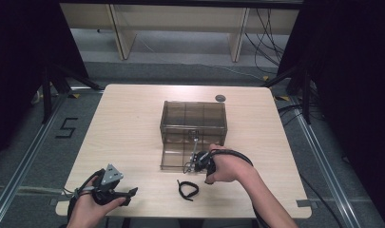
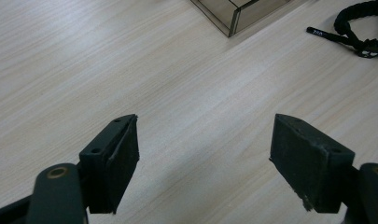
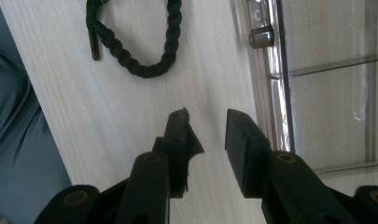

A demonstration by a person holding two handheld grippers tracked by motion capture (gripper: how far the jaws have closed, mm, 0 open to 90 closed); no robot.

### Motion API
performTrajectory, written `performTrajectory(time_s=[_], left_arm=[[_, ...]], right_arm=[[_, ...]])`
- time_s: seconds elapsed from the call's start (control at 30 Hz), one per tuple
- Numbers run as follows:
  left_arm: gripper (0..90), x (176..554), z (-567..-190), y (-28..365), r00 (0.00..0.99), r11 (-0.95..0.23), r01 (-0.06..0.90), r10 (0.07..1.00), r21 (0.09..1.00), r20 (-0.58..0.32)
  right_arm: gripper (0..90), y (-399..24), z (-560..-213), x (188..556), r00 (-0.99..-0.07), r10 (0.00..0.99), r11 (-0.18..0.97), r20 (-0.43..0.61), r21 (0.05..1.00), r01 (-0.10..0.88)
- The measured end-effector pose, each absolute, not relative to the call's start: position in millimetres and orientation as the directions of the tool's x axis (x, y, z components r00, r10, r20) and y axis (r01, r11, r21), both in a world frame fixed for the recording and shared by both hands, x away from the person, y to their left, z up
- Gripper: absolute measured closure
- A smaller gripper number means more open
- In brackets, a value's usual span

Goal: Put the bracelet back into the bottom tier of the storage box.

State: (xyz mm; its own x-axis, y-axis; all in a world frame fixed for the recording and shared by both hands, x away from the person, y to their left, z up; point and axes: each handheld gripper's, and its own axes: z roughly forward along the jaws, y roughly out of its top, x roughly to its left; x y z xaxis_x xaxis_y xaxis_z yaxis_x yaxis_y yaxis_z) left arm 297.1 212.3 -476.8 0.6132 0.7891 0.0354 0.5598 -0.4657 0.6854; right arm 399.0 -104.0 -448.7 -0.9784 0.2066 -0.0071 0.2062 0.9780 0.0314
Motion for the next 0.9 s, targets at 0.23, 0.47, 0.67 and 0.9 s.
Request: performTrajectory(time_s=[0.23, 0.47, 0.67, 0.9], left_arm=[[23.3, 296.6, -476.3, 212.6, 0.615, -0.467, 0.561, 0.788, 0.684, 0.034], [23.4, 296.5, -476.5, 212.8, 0.614, -0.464, 0.562, 0.789, 0.685, 0.032], [23.4, 296.4, -476.5, 212.7, 0.613, -0.464, 0.562, 0.789, 0.685, 0.032], [23.4, 296.3, -476.4, 212.9, 0.614, -0.464, 0.562, 0.789, 0.684, 0.031]], right_arm=[[70.6, -97.4, -450.1, 396.4, -0.967, 0.255, 0.966, 0.032, 0.032, 0.256], [71.0, -90.0, -450.3, 397.4, -0.968, 0.251, 0.968, 0.021, 0.015, 0.251], [71.0, -85.4, -449.3, 399.3, -0.974, 0.225, 0.974, 0.021, 0.008, 0.225], [70.9, -77.8, -448.7, 398.3, -0.972, 0.236, 0.972, 0.020, 0.007, 0.236]])
